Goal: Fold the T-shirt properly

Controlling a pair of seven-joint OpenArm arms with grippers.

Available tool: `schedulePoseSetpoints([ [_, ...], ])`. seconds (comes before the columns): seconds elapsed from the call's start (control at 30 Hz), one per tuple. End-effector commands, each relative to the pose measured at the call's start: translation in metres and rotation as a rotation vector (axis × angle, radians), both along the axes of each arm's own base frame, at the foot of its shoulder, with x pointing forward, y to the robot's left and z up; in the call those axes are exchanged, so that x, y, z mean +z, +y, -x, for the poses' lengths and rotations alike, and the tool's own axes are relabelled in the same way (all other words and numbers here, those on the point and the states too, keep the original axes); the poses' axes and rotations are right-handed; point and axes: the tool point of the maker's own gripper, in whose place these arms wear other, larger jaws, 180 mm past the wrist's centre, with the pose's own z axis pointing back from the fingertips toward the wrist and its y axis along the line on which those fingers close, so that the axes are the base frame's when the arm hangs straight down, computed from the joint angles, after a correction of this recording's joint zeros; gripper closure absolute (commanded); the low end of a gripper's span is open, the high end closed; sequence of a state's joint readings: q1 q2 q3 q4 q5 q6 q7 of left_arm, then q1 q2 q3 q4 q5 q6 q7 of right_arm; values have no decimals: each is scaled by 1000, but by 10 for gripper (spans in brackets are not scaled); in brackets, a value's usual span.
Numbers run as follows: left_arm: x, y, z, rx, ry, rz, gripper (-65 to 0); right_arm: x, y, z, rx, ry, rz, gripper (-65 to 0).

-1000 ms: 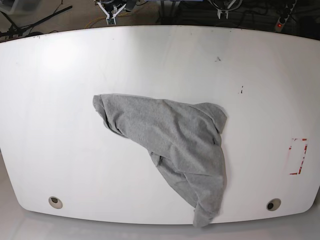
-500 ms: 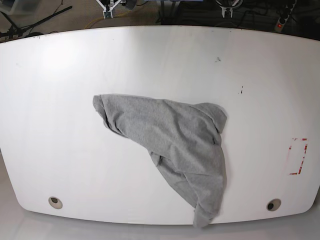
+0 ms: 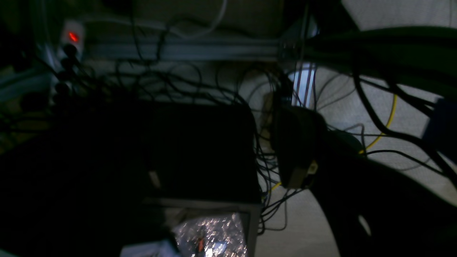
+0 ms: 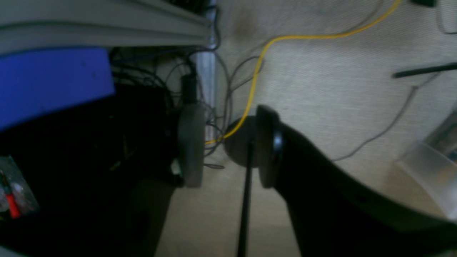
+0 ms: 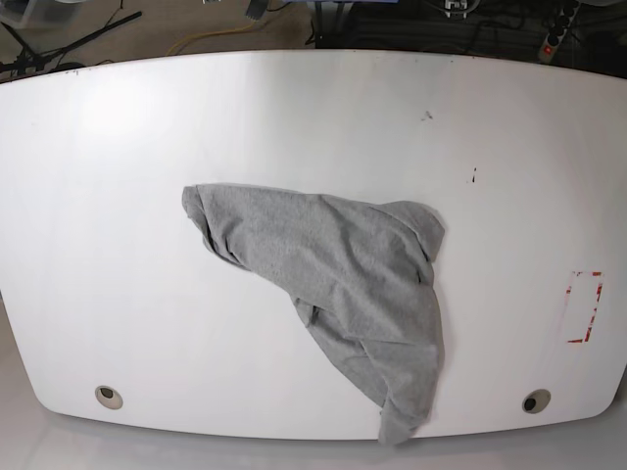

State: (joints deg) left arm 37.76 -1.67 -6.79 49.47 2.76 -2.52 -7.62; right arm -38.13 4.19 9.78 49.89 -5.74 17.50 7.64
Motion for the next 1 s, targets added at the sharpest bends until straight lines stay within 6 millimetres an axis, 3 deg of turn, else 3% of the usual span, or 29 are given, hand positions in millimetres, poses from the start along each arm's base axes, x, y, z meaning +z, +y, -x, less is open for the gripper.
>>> schedulePoseSetpoints([
  [0.0, 15, 5, -6, -14, -51, -14, -381, 14, -3, 1, 11, -37, 5, -217],
  [0.43, 116, 7, -9, -16, -226, -16, -381, 94, -9, 4, 4, -151, 5, -217],
  [0.57, 150, 13, -20, 25, -294, 1, -381, 123, -16, -7, -5, -174, -10, -217],
  [0.97, 234, 36, -68, 61, -495, -31, -381, 189, -3, -46, 20, -287, -50, -217],
])
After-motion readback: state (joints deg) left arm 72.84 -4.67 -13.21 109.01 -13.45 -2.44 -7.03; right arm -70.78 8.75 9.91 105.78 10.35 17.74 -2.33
